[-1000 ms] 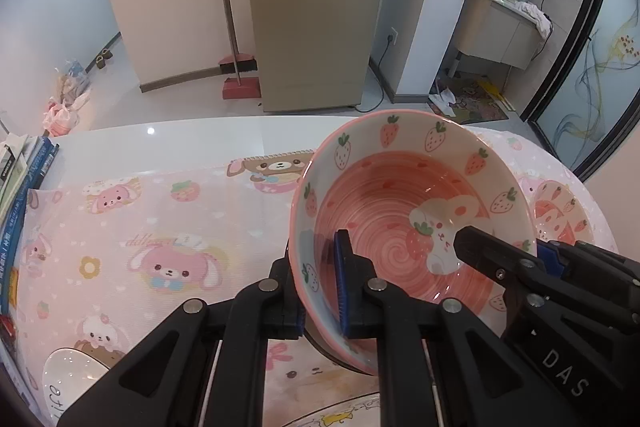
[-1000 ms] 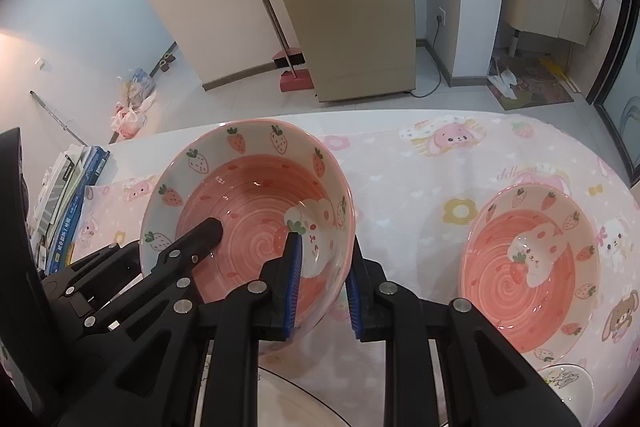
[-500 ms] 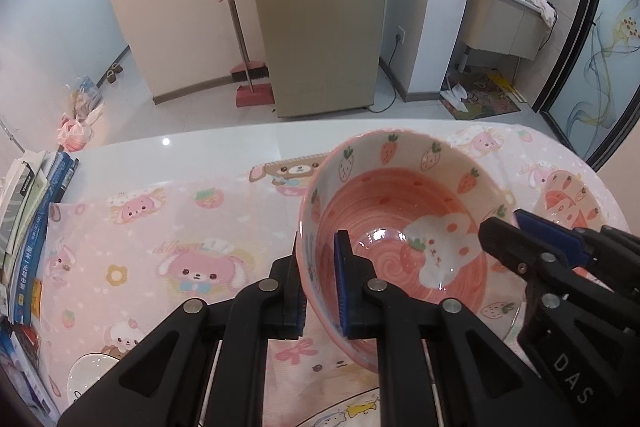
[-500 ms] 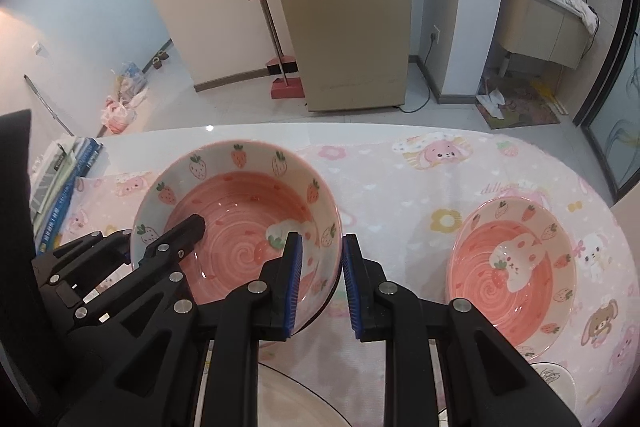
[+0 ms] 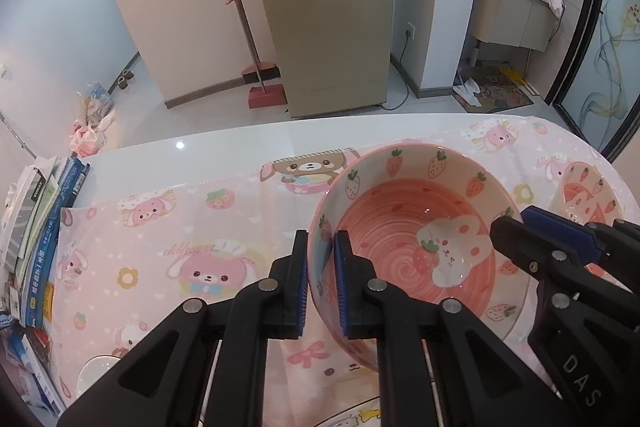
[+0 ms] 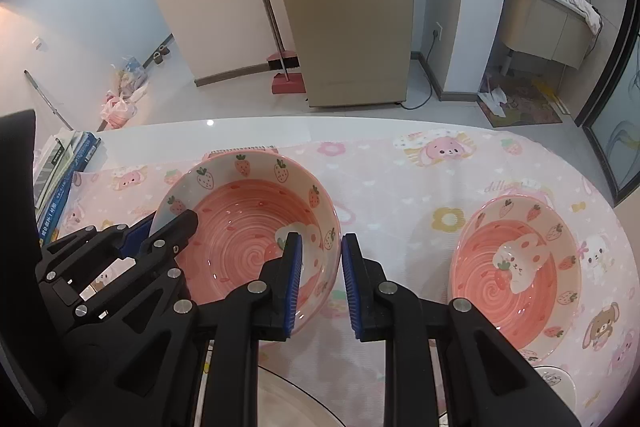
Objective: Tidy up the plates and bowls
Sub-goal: 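Lower the pink bowl onto the tablecloth and open the left tool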
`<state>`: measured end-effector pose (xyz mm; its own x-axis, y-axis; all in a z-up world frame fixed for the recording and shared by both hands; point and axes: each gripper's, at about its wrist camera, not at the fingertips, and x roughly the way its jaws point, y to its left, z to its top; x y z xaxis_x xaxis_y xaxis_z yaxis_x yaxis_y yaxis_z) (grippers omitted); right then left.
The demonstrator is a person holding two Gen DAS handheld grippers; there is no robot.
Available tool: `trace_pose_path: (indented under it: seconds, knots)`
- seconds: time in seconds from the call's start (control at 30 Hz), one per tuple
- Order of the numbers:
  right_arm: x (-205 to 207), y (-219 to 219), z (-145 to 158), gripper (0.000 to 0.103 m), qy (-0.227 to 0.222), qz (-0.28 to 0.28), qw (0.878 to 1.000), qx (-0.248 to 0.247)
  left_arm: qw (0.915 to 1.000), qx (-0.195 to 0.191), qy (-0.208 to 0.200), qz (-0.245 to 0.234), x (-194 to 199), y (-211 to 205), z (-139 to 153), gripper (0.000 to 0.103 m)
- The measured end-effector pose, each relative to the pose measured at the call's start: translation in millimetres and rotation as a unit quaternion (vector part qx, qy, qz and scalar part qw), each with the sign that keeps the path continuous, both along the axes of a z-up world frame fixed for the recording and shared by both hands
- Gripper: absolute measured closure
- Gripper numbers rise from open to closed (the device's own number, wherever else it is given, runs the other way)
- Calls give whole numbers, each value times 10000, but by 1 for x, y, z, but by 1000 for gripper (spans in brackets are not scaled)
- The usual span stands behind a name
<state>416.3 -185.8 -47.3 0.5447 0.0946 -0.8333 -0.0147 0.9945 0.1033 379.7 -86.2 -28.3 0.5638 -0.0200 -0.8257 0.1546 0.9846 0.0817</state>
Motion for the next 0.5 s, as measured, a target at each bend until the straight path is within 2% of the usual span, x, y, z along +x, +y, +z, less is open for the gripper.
trace_pose_path:
  seconds: [0.07, 0.13, 0.2, 0.23, 0.3, 0.37, 0.4, 0.5]
  knots:
    - [1, -4, 0, 80, 33, 22, 9999, 110, 10000, 32, 16, 2, 0, -3, -2, 92]
    - [3, -11, 0, 80, 101, 0, 9996, 254, 9999, 17, 101, -8, 2, -3, -5, 85]
    - [5, -16, 0, 79, 126, -67, 9993, 341, 9999, -5, 109, 55, 4, 0, -6, 52]
    - [6, -19, 1, 79, 133, -111, 9992, 362, 10000, 1, 49, 75, 3, 1, -5, 48]
    - [6, -26, 2, 74, 138, -173, 9989, 424, 10000, -22, -2, 90, 3, 5, -2, 46]
    - [5, -32, 7, 62, 91, -188, 9984, 523, 9998, -186, -7, 114, 2, 10, 3, 43]
    - [3, -33, 11, 52, 46, -197, 9983, 537, 9995, -285, -40, 126, 2, 13, 6, 41]
    - [-4, -38, 27, 47, -192, -194, 9982, 528, 9991, -370, -160, 135, -3, 17, 17, 36]
